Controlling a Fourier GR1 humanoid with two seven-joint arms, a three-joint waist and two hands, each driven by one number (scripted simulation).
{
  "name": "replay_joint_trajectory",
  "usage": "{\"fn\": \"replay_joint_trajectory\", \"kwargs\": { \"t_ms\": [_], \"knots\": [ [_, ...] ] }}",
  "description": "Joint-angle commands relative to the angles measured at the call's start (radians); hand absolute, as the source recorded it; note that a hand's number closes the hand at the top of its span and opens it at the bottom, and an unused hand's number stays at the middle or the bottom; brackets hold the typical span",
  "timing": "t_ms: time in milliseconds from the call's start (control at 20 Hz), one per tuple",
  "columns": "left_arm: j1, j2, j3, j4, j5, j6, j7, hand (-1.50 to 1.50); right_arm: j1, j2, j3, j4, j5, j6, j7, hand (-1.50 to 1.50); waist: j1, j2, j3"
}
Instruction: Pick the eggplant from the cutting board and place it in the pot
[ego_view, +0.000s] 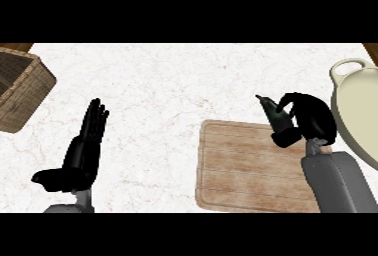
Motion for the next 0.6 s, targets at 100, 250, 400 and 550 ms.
{"fn": "replay_joint_trajectory", "kwargs": {
  "t_ms": [100, 250, 400, 550],
  "knots": [
    [-0.019, -0.008, -0.020, -0.006, -0.007, -0.007, -0.011, 0.00, -0.147, -0.093, -0.274, 0.162, 0.089, -0.094, 0.364, 1.50, 0.039, 0.036, -0.002],
    [-0.033, -0.012, -0.037, -0.010, -0.012, -0.014, -0.005, 0.00, -0.263, -0.171, -0.321, 0.239, 0.192, -0.134, 0.514, 1.50, 0.094, 0.039, -0.002],
    [-0.059, -0.003, -0.051, -0.007, -0.011, -0.040, 0.002, 0.00, -0.367, -0.227, -0.314, 0.323, 0.321, -0.185, 0.639, 1.50, 0.133, 0.043, -0.002],
    [-0.086, -0.028, -0.072, 0.000, -0.019, -0.030, 0.012, 0.00, -0.477, -0.285, -0.302, 0.415, 0.425, -0.174, 0.735, 1.50, 0.150, 0.045, -0.002]
  ]
}}
